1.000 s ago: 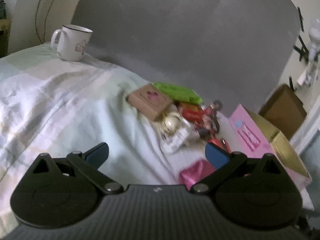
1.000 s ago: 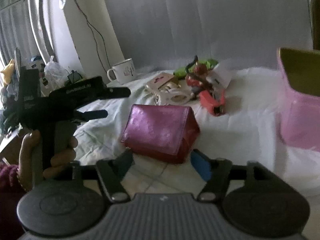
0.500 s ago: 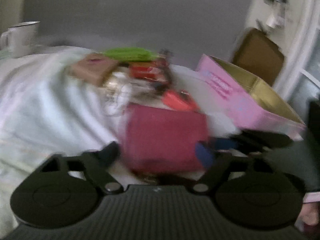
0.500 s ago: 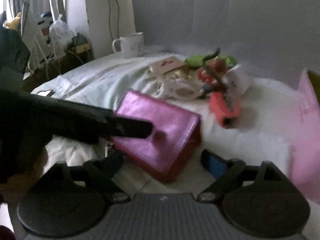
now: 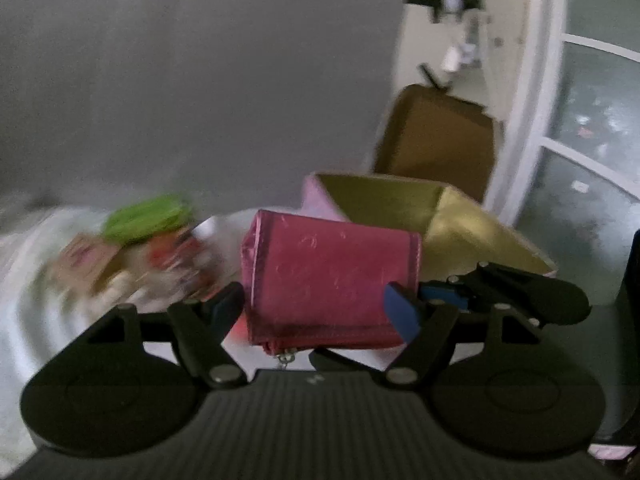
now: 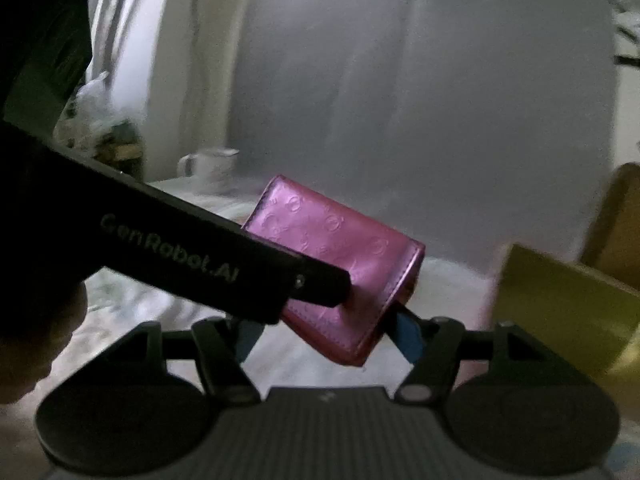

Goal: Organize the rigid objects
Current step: 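Lower the pink purse into the pink tin and open the right gripper, then grasp the red stapler with the right gripper, then carry the red stapler into the pink tin and open the right gripper, then move the right gripper back toward the white earphone clip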

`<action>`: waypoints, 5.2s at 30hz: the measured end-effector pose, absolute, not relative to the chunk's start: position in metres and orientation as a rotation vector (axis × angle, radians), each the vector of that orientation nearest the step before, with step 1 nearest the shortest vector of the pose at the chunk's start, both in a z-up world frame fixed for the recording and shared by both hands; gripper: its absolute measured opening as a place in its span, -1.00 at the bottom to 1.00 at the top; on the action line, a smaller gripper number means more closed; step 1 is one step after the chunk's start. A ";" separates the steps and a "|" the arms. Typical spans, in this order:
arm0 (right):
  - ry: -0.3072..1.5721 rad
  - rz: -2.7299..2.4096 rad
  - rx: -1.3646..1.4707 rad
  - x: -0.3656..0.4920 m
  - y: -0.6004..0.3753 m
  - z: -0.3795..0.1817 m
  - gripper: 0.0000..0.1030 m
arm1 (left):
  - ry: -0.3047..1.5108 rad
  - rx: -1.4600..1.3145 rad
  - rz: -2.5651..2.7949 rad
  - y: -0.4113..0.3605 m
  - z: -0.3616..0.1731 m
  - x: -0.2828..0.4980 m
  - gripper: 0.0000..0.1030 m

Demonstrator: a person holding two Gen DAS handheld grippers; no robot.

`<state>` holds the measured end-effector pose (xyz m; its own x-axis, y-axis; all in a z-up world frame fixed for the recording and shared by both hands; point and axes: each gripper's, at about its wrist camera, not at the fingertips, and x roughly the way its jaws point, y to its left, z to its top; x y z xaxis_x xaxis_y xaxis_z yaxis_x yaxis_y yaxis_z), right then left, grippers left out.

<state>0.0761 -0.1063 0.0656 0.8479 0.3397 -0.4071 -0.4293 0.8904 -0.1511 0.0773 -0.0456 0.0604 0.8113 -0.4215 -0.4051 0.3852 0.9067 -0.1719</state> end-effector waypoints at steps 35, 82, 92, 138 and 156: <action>0.238 0.188 0.009 0.055 -0.215 0.083 -0.07 | 0.501 -0.094 -0.174 -0.007 0.030 0.097 0.53; 0.473 0.370 0.127 0.018 -0.175 0.039 -0.29 | 0.658 -0.161 -0.763 -0.079 0.024 0.068 0.21; 0.316 0.215 0.090 0.053 -0.240 0.079 -0.28 | 0.591 -0.083 -0.808 -0.161 0.056 0.128 0.23; 0.512 0.497 0.018 0.123 -0.071 0.054 0.02 | 0.578 -0.140 0.138 0.108 -0.009 0.078 0.28; 0.460 0.467 -0.212 0.163 0.003 0.047 -0.78 | 0.556 -0.218 0.063 0.110 -0.011 0.072 0.29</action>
